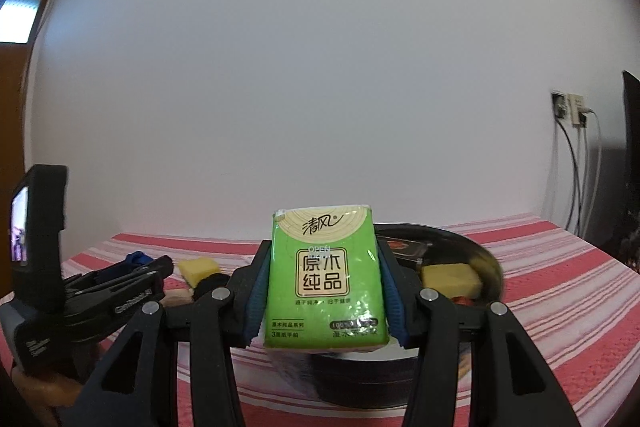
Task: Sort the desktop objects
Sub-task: 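Lift the tissue pack and blue toy and carry them over the tin bowl, then open both tools to drop the tissue pack and blue toy into the bowl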
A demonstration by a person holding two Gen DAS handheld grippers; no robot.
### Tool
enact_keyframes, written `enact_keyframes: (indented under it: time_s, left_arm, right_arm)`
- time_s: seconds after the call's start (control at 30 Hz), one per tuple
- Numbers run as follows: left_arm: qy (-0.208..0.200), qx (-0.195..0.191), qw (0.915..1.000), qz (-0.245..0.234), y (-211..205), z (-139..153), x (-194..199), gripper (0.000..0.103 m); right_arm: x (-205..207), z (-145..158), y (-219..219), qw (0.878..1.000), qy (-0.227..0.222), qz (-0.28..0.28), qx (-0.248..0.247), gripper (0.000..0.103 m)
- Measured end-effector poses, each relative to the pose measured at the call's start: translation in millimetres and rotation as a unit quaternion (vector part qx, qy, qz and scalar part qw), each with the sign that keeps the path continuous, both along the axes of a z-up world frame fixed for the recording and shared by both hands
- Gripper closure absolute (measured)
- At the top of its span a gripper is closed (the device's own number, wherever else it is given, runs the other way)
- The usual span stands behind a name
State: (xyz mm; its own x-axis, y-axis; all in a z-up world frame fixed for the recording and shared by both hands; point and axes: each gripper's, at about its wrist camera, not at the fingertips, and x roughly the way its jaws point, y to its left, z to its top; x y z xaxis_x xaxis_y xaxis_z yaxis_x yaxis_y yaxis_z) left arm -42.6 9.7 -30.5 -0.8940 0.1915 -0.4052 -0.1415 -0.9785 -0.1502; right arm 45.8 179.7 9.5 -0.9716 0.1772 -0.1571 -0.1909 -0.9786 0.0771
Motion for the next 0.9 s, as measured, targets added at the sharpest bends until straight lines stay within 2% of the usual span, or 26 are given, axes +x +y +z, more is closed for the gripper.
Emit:
enact_keyframes:
  time_s: [0.3,0.53,0.67,0.8,0.9]
  left_arm:
    - [0.02,-0.015,0.9981,-0.056,42,15,10,0.054]
    - [0.013,-0.021,0.9948,-0.098,82,18,8,0.054]
    - [0.011,-0.039,0.9916,-0.123,108,17,7,0.054]
    - [0.013,-0.068,0.9862,-0.151,138,10,7,0.054]
    - [0.002,-0.075,0.9848,-0.156,150,5,2,0.054]
  right_arm:
    - [10,9,42,0.999,0.007,-0.046,0.0,0.051]
    - [-2,22,80,0.997,0.009,-0.075,0.014,0.051]
    - [-27,11,106,0.997,-0.016,-0.077,0.005,0.051]
    - [-42,-1,108,0.996,-0.041,-0.077,0.001,0.051]
    - [-55,-10,116,0.996,-0.065,-0.067,-0.006,0.051]
